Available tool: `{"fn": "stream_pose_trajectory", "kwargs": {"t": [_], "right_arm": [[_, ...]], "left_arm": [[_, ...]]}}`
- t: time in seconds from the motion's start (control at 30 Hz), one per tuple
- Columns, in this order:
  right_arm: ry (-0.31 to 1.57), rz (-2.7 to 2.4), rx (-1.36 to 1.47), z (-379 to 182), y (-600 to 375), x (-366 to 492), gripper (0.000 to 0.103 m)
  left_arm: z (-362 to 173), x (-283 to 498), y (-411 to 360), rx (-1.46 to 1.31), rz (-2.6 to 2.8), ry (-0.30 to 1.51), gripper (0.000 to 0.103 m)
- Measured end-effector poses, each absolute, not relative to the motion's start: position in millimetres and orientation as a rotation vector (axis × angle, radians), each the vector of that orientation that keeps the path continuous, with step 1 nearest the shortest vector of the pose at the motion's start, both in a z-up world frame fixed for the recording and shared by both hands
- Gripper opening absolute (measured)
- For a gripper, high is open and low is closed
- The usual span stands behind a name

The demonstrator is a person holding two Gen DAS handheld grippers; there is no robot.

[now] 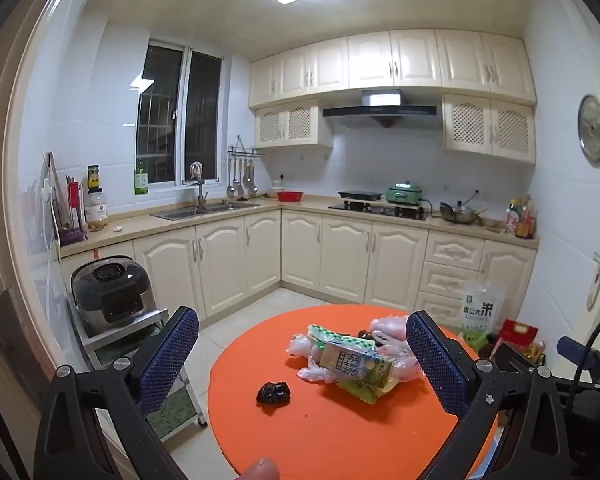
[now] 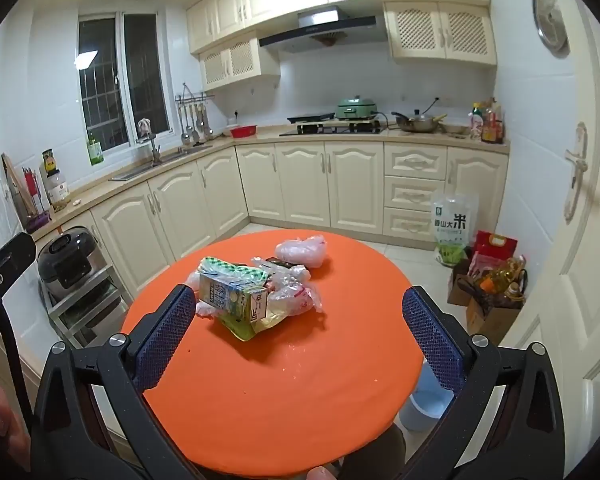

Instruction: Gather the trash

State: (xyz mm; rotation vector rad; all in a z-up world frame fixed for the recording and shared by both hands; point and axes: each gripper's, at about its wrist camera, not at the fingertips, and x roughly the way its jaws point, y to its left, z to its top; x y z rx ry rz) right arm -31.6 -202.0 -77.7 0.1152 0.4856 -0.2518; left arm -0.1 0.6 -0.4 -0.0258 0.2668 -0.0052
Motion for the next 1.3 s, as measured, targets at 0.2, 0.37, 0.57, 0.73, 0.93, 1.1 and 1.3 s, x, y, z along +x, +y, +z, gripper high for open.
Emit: {"fn": "stream_pose_trajectory", "kwargs": {"t": [0.2,0.37,0.57,0.73,0.93,1.1,1.3], "right_arm": [[0.477,-0.255,0.114,-70.6,-199.1,-31.2,0.103],[0.433,-0.25,0.096,-60.8,-192.1,-39.9,0.103],[0.429,-0.247,0.079,-54.6,-185.4,-37.8,0.103],[0.431,-0.239,0.071,-53.3,-185.3,-37.8,0.103],[0.429,-0.242,0.067,-50.8,-184.4,-35.3,0.103],[0.424,-0.236,0.061,-47.2,-182.9,-34.2,0.103],[0.422,-0.227,0.055,-43.9,-183.0,-34.1,0.103]], "left_arm": [[0.2,-1.4,4.5,-0.051,0.017,0.283,0.102],[1.0,-5.0,7.6,-0.069,0.006,0.281,0.102],[-2.4,-3.1,7.4,-0.063,0.006,0.279,0.102],[-3.0,-1.4,10.1,-0.065,0.009,0.285,0.102],[-2.7,-2.0,10.8,-0.064,0.006,0.278,0.102],[-4.6,-2.1,8.1,-0.056,0.001,0.274,0.102],[-4.4,-2.9,9.6,-0.057,-0.004,0.274,0.102]]}}
